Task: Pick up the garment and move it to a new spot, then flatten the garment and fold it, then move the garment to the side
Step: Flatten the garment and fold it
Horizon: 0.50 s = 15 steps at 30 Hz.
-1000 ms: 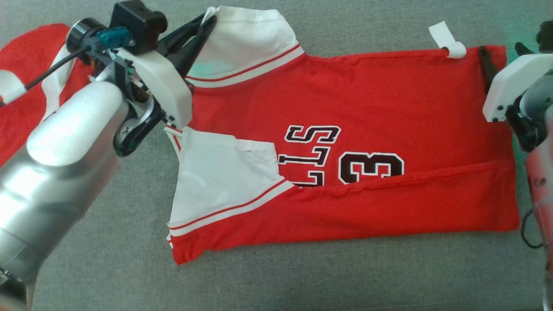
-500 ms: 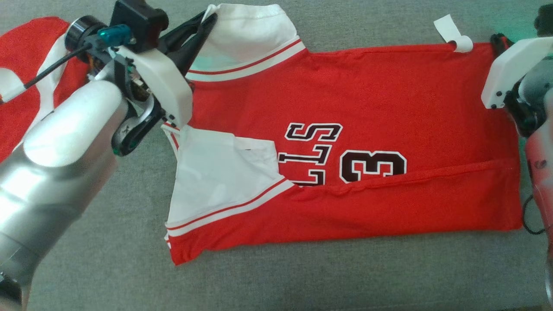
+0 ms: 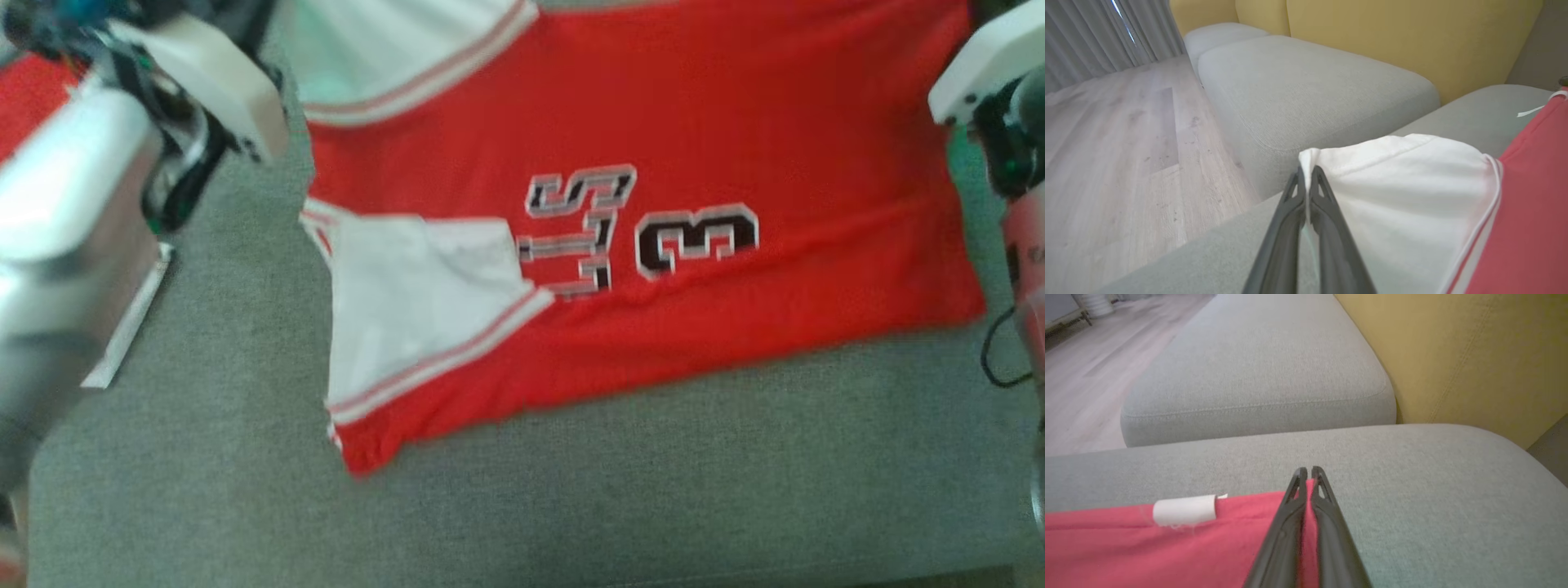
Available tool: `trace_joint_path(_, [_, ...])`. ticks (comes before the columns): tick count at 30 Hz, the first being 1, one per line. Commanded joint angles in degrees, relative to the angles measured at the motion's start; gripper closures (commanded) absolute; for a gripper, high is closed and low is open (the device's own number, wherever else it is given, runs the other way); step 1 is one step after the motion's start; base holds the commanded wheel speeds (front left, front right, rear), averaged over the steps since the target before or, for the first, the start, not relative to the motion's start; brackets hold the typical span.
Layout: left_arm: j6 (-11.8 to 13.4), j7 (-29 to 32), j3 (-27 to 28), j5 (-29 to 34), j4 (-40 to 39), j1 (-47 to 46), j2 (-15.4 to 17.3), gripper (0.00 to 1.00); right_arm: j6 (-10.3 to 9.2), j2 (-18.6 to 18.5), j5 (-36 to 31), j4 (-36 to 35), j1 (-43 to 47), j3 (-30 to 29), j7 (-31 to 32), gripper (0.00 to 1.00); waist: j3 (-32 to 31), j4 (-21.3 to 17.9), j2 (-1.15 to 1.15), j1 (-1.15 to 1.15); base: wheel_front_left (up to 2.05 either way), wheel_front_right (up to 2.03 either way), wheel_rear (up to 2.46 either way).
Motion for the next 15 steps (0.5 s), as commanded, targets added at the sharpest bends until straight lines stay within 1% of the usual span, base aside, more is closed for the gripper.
trace_joint_path(1, [0.3, -1.0, 3.2, 0.5, 0.1, -4.2, 1.7, 1.00, 0.37, 0.4, 0.5, -1.7, -1.6, 0.5, -1.1, 1.00, 0.1, -0.1, 0.00, 0.00, 0.00, 0.00, 0.00])
trace_joint_path(7, [0.3, -5.4, 3.5, 2.6, 7.0, -8.9, -0.8, 1.00, 0.37, 1.6, 2.2, -0.4, -4.5, 0.1, -5.4, 1.00, 0.3, -0.5, 0.00, 0.00, 0.00, 0.00, 0.00])
trace_joint_path(11, [-0.8, -6.9, 2.8, 2.9, 10.5, -9.8, -2.4, 1.00, 0.37, 2.1, 3.3, 0.9, -4.8, 1.0, -7.0, 1.00, -0.1, -0.4, 0.00, 0.00, 0.00, 0.00, 0.00])
trace_joint_path(15, [-2.1, -7.1, 1.1, 2.9, 12.0, -8.5, -3.0, 1.00, 0.37, 1.4, 4.7, 1.9, -3.5, 2.3, -7.9, 1.00, -1.5, 0.0, 0.00, 0.00, 0.00, 0.00, 0.00])
